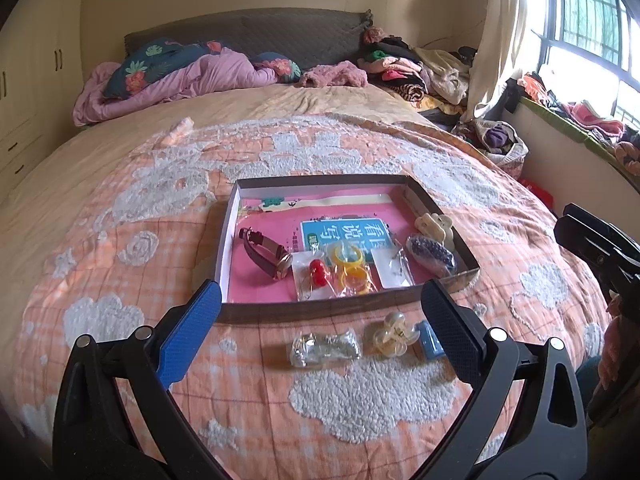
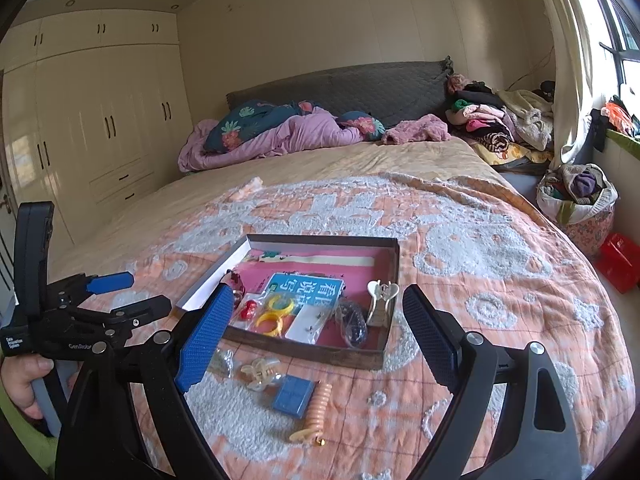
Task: Organize jewelry
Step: 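Withdraw both open tools from the box back over the loose jewelry, then grasp the bagged silver bracelet with the left tool while the right tool grasps the blue square box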
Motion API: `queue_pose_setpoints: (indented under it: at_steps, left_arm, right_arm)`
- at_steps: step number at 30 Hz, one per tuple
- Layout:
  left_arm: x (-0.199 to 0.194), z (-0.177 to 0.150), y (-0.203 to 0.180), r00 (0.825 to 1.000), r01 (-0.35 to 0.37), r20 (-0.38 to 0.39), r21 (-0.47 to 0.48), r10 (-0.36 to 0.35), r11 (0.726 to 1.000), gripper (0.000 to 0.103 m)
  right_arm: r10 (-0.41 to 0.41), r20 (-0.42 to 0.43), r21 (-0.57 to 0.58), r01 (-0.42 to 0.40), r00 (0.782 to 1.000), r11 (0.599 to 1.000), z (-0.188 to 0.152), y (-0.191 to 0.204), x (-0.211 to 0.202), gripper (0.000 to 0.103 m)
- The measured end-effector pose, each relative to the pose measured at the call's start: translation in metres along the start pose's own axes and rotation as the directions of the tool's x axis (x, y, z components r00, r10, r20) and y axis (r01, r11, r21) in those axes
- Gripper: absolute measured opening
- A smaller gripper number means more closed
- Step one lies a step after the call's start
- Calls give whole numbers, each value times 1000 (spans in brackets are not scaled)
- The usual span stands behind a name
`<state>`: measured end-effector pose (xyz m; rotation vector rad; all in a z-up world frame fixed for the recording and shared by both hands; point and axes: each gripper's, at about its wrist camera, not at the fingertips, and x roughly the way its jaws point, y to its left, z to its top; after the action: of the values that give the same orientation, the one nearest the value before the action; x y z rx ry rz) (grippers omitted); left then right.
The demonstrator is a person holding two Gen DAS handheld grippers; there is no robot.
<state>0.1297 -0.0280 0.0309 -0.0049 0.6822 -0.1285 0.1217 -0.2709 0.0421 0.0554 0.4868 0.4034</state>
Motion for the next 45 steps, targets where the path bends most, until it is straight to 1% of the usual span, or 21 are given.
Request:
queue_pose_setpoints:
  at_steps: [6, 10, 18, 23, 27, 30, 33, 38, 45]
  left_arm:
    - [-1, -12, -2, 1000, -7, -14, 17, 8, 1000, 93]
    - [2, -21, -3, 999, -17, -31, 27, 18, 999, 93]
    - [21, -43, 4, 994, -40, -101, 28, 42, 999, 93]
    - [35, -57, 10, 988, -43, -147, 19, 46, 999, 93]
    - [42, -62, 14, 985, -46, -168, 13, 48, 999, 93]
    - [47, -66, 16, 983, -43, -180, 9, 44, 999, 93]
    - [50, -69, 17, 981, -39, -188, 5, 39, 999, 93]
    - [57, -71, 16, 980, -26, -199, 3, 26, 1000, 93]
    - [70, -71, 15, 976, -19, -218, 2, 19, 1000, 93]
  right_arm:
    - [-4, -36, -20, 3, 999, 1000, -13, 3, -3, 86]
    - [-13, -92, -52, 8, 996, 999, -25, 7, 3, 86]
    - [-63, -195, -147, 35, 979, 989, -55, 18, 27, 86]
    - [-75, -236, -203, 26, 969, 979, -68, 26, 41, 86]
    - [-78, -274, -237, 12, 959, 972, -78, 31, 55, 84]
    - [-78, -299, -254, -1, 951, 967, -84, 34, 64, 84]
    - [-81, -313, -279, -10, 946, 960, -89, 37, 72, 79]
    - [-82, -353, -301, -30, 932, 953, -93, 37, 90, 76]
    - [-101, -385, -358, -48, 917, 932, -93, 39, 117, 76]
